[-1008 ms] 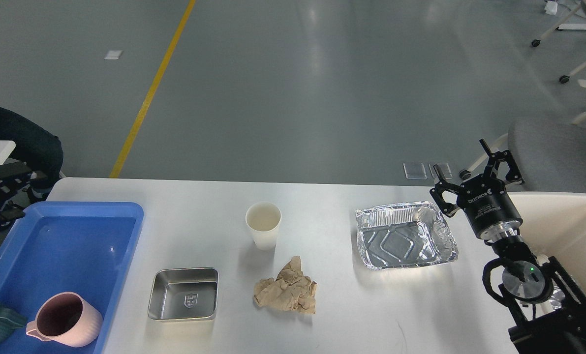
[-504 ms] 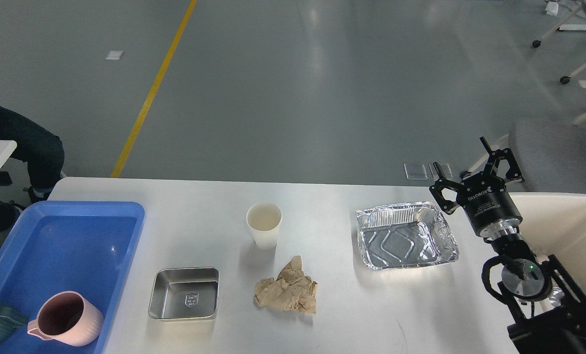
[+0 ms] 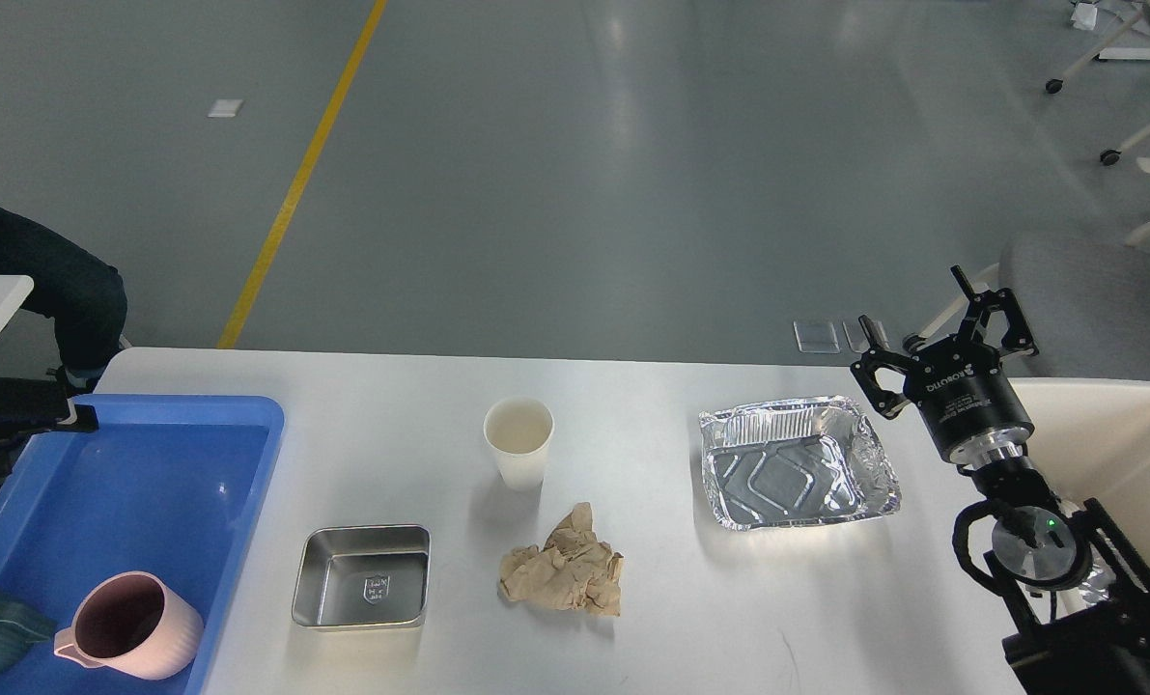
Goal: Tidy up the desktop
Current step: 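Release the steel tray and lift the left gripper away, then lower the left gripper to the steel tray edge and grasp it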
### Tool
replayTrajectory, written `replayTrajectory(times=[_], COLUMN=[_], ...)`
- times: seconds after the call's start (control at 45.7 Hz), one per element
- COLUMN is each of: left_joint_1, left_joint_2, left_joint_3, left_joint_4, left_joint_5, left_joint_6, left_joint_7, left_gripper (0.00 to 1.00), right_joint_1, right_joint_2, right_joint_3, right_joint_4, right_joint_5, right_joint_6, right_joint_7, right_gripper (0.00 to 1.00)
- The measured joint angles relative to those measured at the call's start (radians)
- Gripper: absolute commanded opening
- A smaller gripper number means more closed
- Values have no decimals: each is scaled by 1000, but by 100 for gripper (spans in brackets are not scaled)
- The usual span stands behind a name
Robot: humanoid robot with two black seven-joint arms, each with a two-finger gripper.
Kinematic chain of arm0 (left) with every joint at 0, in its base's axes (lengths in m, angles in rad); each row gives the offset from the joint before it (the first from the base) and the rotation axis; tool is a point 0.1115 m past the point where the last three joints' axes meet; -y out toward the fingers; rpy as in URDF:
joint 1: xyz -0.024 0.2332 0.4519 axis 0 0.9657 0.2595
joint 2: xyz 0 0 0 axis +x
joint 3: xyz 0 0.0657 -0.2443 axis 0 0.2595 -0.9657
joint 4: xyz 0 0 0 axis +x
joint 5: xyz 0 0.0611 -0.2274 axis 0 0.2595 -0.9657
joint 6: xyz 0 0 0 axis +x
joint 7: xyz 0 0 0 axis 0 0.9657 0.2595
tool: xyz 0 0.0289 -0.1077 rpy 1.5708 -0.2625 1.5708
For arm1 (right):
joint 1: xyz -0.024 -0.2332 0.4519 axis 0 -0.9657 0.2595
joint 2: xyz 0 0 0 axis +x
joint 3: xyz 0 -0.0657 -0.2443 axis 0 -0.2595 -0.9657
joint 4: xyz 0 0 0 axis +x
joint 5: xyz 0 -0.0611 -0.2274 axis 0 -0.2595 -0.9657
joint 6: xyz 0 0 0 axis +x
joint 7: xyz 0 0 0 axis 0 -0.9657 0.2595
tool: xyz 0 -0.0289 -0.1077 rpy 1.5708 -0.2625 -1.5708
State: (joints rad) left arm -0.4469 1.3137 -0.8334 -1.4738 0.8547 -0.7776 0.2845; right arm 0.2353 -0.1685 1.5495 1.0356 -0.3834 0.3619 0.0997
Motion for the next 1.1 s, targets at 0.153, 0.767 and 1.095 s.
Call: replayTrajectory(times=[0.153,0.767,1.095], left_joint_1=[-18,-86,-71], left_joint_2=[-138,-612,-693], left_joint_3=[-11,-28,-32], left_joint_4=[9,150,179], left_joint_5=[-6,-7,-6], left_joint_6=[-4,-50,-48], left_joint_7=[181,567,615], left_gripper=[97,97,97], right_joint_1=[-5,-36,-40], right_joint_2=[-1,-9,-8], right_joint_3=[7,28,29], right_joint_4=[5,22,22], right_joint_5=[0,0,0], right_joint_6=[0,2,2], right_joint_7=[0,0,0], right_gripper=[100,100,100])
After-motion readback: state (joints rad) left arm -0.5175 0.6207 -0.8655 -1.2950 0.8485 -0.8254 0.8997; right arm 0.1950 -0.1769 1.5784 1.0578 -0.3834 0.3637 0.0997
